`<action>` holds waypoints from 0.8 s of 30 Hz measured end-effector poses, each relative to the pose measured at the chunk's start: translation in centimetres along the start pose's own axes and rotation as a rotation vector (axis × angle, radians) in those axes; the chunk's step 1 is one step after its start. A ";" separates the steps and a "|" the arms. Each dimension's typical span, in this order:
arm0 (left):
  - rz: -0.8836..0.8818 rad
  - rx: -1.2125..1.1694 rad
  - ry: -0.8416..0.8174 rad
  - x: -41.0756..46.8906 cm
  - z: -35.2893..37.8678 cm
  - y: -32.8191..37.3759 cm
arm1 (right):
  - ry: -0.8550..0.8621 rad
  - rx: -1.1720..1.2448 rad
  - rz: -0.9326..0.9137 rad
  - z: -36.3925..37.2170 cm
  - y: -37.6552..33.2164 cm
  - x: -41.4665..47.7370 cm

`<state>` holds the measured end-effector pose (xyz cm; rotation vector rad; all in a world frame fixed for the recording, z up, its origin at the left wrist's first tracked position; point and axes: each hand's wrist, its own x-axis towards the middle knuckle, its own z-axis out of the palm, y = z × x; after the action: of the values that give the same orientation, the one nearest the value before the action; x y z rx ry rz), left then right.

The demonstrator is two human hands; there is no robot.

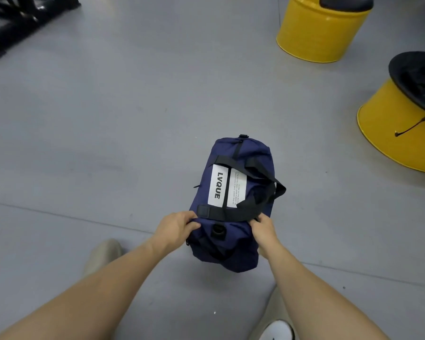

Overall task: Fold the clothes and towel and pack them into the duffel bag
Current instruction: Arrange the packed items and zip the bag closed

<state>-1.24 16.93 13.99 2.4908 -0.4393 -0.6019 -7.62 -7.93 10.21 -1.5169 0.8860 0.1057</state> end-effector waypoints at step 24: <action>-0.143 -0.206 0.020 -4.6 3.5 -2.9 | 0.072 -0.926 -0.594 2.5 7.7 -10.4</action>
<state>-6.37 19.71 11.18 2.3411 -0.1812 -0.6429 -18.18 -0.12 9.32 -2.6063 0.3930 0.0206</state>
